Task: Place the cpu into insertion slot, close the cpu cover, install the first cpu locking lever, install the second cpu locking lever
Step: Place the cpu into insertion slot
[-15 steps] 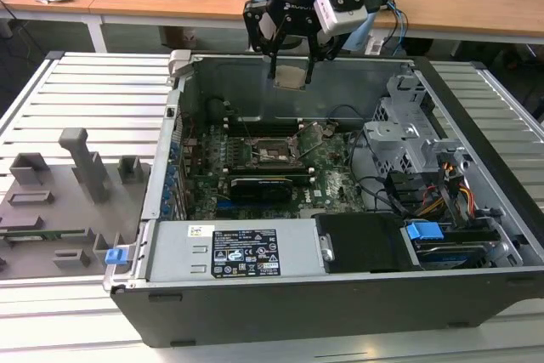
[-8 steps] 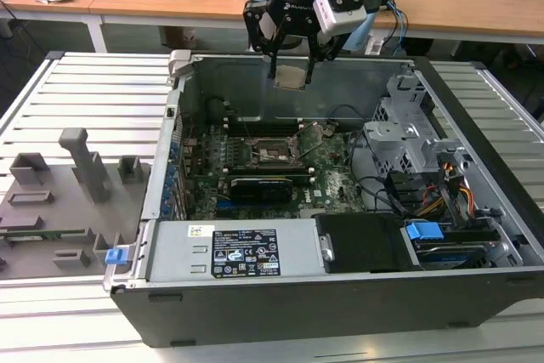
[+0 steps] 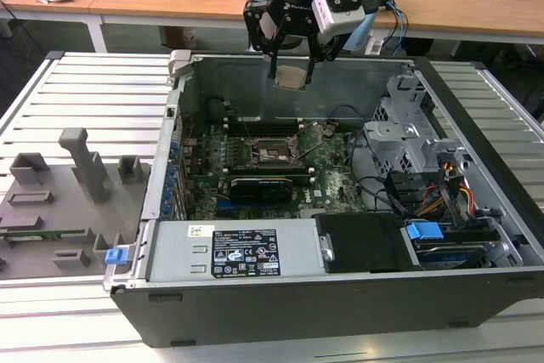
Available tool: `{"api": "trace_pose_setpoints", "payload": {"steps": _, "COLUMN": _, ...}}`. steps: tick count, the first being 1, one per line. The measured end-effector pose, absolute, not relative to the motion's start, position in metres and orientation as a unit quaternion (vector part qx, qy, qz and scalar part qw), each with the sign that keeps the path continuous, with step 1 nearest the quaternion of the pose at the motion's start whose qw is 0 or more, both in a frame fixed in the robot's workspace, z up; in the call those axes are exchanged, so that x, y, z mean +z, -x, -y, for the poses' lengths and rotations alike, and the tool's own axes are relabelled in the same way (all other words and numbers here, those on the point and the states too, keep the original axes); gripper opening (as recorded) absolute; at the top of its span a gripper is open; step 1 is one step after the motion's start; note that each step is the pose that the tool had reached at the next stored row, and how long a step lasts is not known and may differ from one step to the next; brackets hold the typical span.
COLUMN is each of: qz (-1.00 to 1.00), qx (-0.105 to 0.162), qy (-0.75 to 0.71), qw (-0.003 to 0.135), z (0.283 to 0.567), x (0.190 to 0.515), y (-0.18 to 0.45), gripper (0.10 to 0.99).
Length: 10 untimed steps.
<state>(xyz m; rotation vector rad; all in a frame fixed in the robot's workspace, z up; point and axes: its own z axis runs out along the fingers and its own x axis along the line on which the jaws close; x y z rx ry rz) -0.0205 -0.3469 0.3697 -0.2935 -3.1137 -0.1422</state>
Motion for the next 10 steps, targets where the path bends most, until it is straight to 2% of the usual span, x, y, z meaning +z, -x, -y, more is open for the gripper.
{"api": "trace_pose_setpoints", "payload": {"steps": 10, "qz": 0.994, "qx": -0.045, "qy": 0.104, "qw": 0.005, "z": 0.3468, "x": 0.3697, "y": 0.0206, "gripper": 0.541}}
